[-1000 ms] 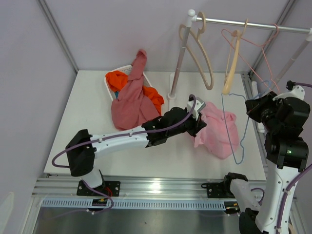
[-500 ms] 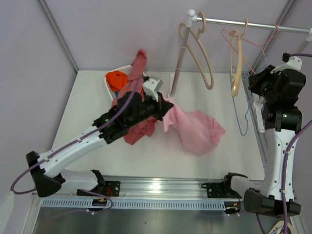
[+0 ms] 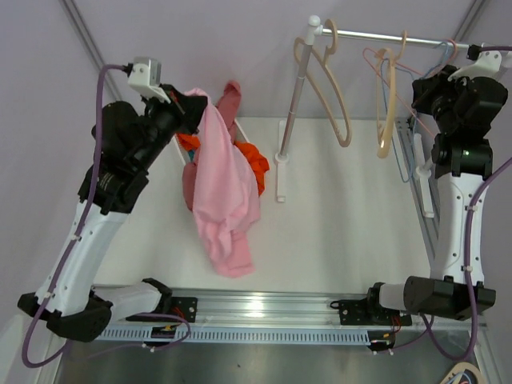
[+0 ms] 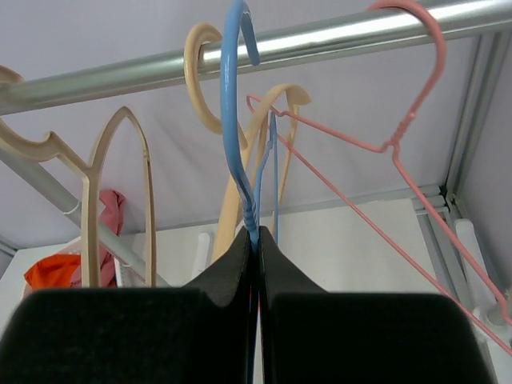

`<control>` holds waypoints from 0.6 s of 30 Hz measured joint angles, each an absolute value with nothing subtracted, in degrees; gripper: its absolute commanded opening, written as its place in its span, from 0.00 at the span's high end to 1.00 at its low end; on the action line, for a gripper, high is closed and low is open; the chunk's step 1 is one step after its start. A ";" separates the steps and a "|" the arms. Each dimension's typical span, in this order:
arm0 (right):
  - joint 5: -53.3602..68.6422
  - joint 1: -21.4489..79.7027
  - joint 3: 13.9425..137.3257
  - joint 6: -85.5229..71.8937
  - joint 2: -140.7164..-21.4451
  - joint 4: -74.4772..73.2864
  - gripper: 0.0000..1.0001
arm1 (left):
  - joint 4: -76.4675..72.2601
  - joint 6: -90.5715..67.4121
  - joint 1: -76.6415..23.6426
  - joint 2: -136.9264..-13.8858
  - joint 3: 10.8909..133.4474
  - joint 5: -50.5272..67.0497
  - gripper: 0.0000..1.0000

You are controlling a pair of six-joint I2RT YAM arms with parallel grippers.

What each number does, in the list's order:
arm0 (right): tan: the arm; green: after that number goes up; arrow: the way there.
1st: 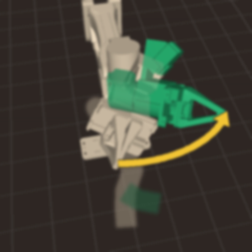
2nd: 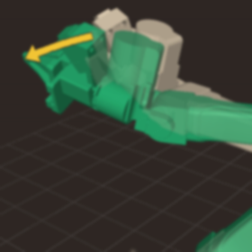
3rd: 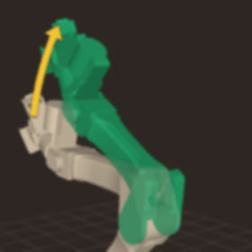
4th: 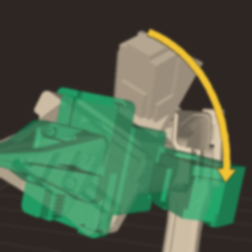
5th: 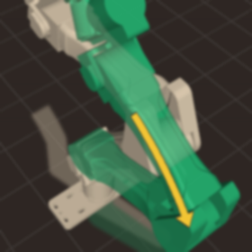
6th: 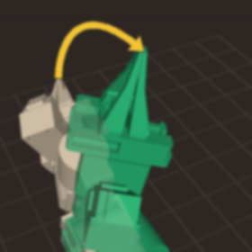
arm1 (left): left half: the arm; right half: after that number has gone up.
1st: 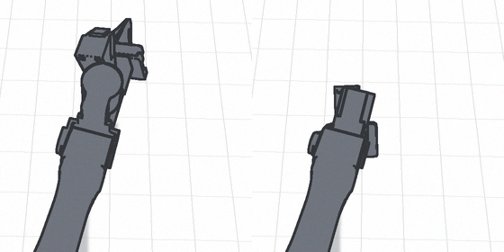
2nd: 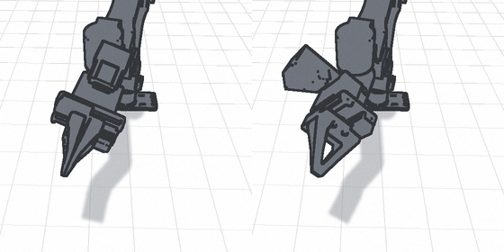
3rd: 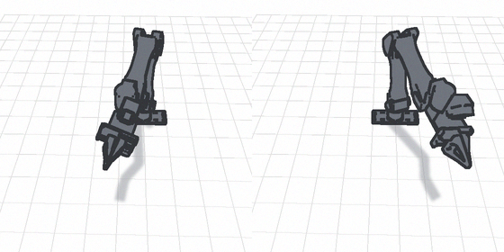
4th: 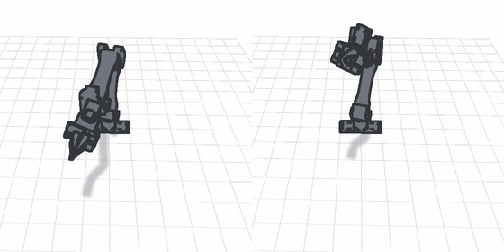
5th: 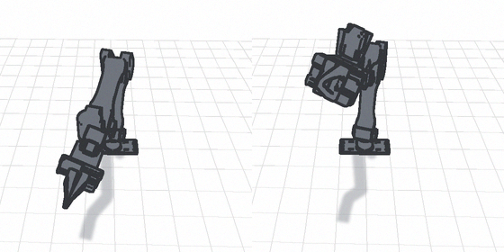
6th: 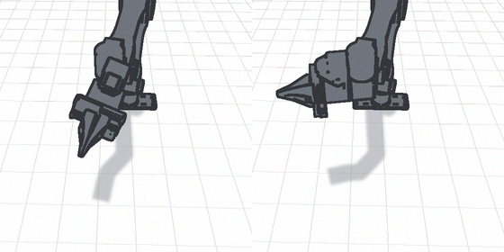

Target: Remove the t-shirt from the hanger

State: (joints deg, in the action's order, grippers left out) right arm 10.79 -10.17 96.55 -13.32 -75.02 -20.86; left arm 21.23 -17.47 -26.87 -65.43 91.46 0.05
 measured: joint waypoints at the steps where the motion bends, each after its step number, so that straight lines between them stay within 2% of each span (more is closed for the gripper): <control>1: 11.31 -10.17 97.23 -13.26 -76.20 -20.43 1.00 | 20.18 -17.47 -26.76 -66.98 93.71 0.73 0.99; 5: 12.56 -10.15 101.08 -13.15 -81.34 -19.35 1.00 | 16.99 -17.47 -25.67 -76.36 104.20 3.75 0.99; 14: 11.66 -10.11 113.27 -10.57 -91.44 -19.92 1.00 | 14.79 -17.54 -21.74 -102.26 136.33 11.14 0.99; 18: 9.89 -10.13 115.44 -9.43 -93.38 -20.75 1.00 | 13.74 -17.47 -18.94 -105.93 138.98 11.66 0.99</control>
